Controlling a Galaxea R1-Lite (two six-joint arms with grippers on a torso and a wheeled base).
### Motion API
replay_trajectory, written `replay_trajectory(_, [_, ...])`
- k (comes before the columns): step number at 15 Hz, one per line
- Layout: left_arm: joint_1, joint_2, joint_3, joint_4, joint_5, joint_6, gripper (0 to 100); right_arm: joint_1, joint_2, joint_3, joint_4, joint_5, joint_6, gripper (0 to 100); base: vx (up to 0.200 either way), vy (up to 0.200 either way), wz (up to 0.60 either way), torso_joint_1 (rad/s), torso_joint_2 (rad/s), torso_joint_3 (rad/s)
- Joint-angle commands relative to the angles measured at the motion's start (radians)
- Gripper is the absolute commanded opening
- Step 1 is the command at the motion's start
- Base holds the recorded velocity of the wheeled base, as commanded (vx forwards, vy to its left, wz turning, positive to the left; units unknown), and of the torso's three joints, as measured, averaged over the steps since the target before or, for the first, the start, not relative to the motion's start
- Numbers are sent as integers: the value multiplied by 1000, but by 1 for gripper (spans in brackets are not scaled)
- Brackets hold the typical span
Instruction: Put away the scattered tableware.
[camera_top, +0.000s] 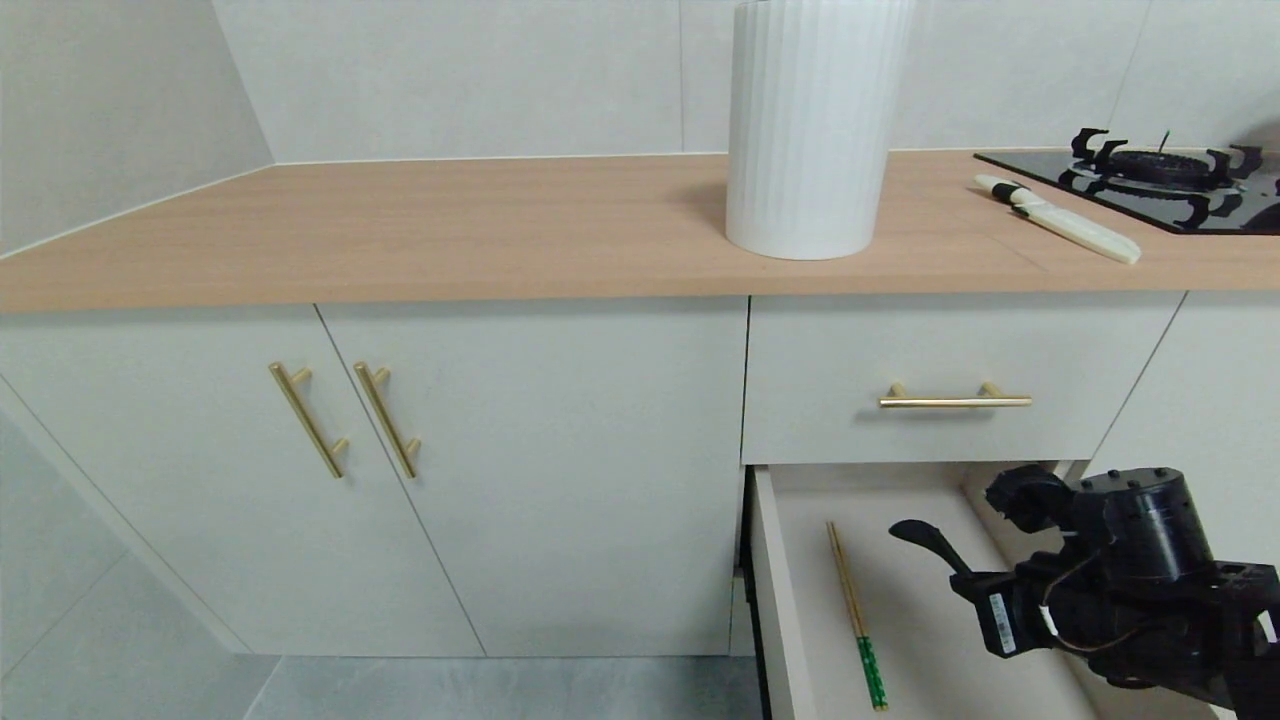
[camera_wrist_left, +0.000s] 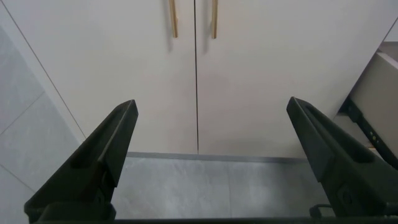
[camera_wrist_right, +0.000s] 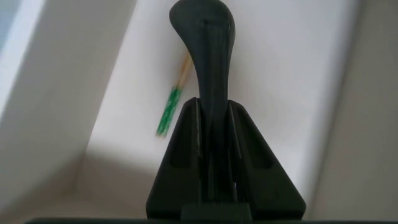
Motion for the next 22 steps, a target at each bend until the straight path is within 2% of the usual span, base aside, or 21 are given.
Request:
replay_trajectory(1, [1, 1, 0, 0, 0, 0, 100, 8, 188, -46, -87, -120, 84, 0, 0, 0, 0, 0, 0, 0])
replay_trajectory(3, [1, 1, 0, 0, 0, 0, 100, 11, 282, -77, -128, -175, 137, 0, 0, 0, 0, 0, 0, 0])
replay_trajectory(9, [-1, 1, 0, 0, 0, 0, 100, 5, 605, -103, -463, -218, 154, 0, 0, 0, 0, 0, 0, 0])
replay_trajectory(12, [-1, 1, 0, 0, 0, 0, 100, -23, 656, -134, -487, -221, 153, 0, 0, 0, 0, 0, 0, 0])
replay_trajectory(22, [-1, 1, 0, 0, 0, 0, 100, -35, 679, -158, -487, -223, 154, 0, 0, 0, 0, 0, 0, 0])
